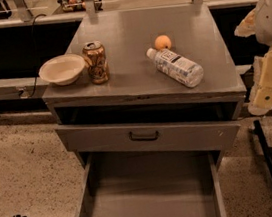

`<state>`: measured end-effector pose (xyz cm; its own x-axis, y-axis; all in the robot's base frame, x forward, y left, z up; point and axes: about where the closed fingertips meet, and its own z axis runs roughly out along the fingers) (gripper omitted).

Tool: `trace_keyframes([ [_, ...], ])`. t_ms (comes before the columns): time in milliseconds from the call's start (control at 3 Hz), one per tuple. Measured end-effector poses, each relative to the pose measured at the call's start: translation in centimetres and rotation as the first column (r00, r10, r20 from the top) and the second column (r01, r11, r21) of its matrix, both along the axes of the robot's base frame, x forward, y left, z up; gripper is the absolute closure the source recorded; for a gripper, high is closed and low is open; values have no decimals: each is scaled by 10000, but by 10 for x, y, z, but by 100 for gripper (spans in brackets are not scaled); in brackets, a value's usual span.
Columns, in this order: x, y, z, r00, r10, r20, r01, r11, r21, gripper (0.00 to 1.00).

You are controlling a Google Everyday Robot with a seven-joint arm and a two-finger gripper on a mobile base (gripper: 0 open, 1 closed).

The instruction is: Place blue plastic bottle into middle drawer

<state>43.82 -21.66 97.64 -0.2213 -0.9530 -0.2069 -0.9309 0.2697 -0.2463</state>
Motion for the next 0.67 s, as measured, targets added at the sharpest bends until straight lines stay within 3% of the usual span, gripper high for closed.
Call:
trace_keyframes([
  [333, 0, 0, 0, 10000, 0, 0, 0, 10000, 0, 0],
  [667, 24, 13, 2, 9995, -224, 236, 207, 9974, 684, 0],
])
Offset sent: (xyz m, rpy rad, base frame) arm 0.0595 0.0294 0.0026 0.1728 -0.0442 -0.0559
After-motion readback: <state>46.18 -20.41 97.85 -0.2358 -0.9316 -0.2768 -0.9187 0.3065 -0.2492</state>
